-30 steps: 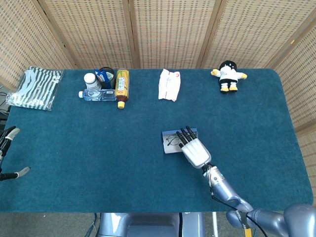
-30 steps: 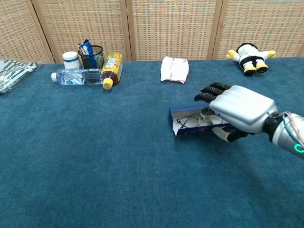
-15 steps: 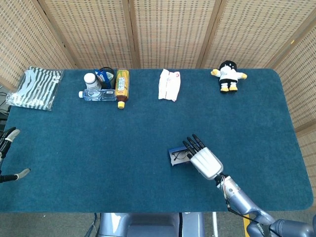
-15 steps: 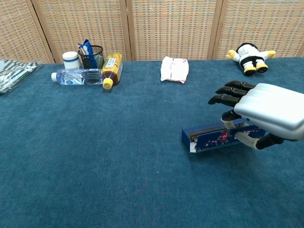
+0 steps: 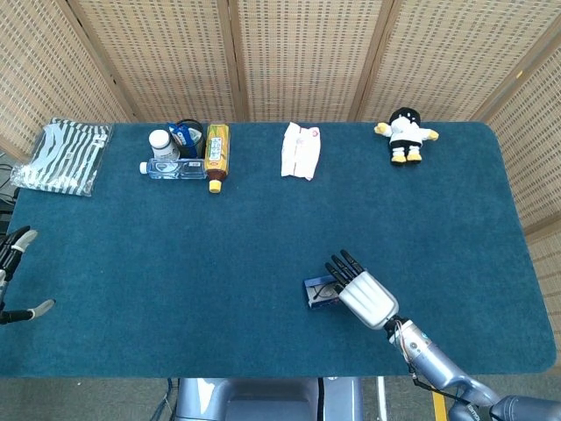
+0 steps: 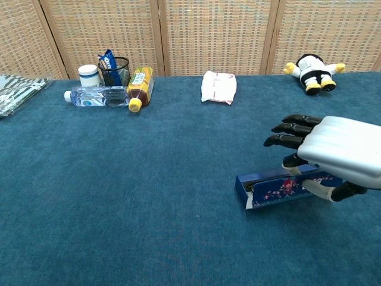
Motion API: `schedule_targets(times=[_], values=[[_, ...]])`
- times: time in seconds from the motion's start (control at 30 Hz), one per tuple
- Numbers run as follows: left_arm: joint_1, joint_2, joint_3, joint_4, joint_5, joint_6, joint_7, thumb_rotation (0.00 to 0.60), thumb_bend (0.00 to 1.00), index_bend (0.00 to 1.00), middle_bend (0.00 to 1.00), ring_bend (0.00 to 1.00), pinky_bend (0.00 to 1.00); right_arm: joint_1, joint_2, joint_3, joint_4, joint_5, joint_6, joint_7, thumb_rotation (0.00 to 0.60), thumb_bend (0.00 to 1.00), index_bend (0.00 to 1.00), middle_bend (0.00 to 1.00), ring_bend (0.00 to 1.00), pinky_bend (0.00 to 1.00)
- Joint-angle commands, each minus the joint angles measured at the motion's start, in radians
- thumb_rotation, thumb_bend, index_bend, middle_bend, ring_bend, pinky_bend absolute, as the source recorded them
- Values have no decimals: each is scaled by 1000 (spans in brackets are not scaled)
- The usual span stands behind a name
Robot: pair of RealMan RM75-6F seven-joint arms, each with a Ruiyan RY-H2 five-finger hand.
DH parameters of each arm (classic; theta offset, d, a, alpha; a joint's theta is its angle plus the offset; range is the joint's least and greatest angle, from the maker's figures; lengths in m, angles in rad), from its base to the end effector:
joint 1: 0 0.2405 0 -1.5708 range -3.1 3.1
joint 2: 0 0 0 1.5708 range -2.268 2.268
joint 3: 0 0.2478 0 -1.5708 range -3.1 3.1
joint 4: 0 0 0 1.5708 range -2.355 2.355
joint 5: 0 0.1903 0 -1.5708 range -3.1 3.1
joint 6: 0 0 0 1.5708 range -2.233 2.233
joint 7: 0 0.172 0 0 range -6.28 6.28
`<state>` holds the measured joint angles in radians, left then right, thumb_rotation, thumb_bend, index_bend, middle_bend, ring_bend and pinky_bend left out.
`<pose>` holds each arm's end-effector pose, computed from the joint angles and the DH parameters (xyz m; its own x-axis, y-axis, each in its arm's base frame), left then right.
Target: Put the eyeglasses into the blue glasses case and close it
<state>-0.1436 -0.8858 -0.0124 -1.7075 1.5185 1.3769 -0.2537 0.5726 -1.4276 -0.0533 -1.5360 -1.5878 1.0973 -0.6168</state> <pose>-0.2868 0.2145 0.2128 0.2945 0.1210 0.9480 0.9556 -0.0430 -0.2914 -0.1699 -0.2743 0.0032 0.8055 0.0444 0.5909 -0.4304 -0.6416 0.6349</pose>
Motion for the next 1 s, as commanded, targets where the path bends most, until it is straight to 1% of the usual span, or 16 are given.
schedule_targets(times=[0.03, 0.17, 0.33, 0.47, 0.63, 0.67, 0.7, 0.77, 0.83, 0.9, 0.93, 1.0], values=[[-1, -1, 0, 0, -2, -2, 0, 600, 0, 0, 0, 0, 0, 20, -10, 30, -9, 39, -41, -41, 600, 569, 742, 128, 0, 0], [-3, 0, -1, 2, -7, -8, -1, 600, 0, 0, 0, 0, 0, 43, -23, 66, -8, 95, -86, -95, 600, 569, 742, 128, 0, 0], [-6, 0, -3, 6, -13, -14, -6, 600, 0, 0, 0, 0, 0, 64, -41, 94, 3, 164, -129, -154, 600, 569, 742, 128, 0, 0], [-9, 0, -4, 8, -18, -21, -9, 600, 0, 0, 0, 0, 0, 74, -60, 106, 20, 211, -149, -181, 600, 569, 742, 128, 0, 0], [-12, -1, -5, 9, -24, -29, -8, 600, 0, 0, 0, 0, 0, 82, -75, 108, 41, 233, -154, -190, 600, 569, 740, 128, 0, 0], [-13, -1, -6, 9, -25, -30, -8, 600, 0, 0, 0, 0, 0, 83, -77, 107, 43, 235, -154, -190, 600, 569, 727, 127, 0, 0], [-13, -1, -6, 9, -26, -32, -8, 600, 0, 0, 0, 0, 0, 84, -78, 106, 46, 236, -153, -187, 600, 569, 685, 123, 0, 0], [-14, -2, -6, 10, -27, -33, -7, 600, 0, 0, 0, 0, 0, 85, -80, 105, 50, 235, -151, -179, 600, 559, 539, 102, 0, 0], [-14, -3, -6, 10, -28, -34, -5, 600, 0, 0, 0, 0, 0, 85, -82, 103, 54, 233, -149, -167, 600, 535, 334, 64, 0, 0], [-15, -3, -6, 9, -28, -34, -4, 600, 0, 0, 0, 0, 0, 85, -84, 102, 59, 226, -143, -150, 600, 496, 203, 30, 0, 0], [-14, -3, -6, 9, -27, -33, -2, 600, 0, 0, 0, 0, 0, 86, -85, 101, 63, 219, -139, -143, 600, 471, 148, 13, 0, 0], [-14, -4, -6, 9, -27, -33, -2, 600, 0, 0, 0, 0, 0, 87, -88, 100, 70, 204, -128, -130, 600, 437, 88, 0, 0, 0]])
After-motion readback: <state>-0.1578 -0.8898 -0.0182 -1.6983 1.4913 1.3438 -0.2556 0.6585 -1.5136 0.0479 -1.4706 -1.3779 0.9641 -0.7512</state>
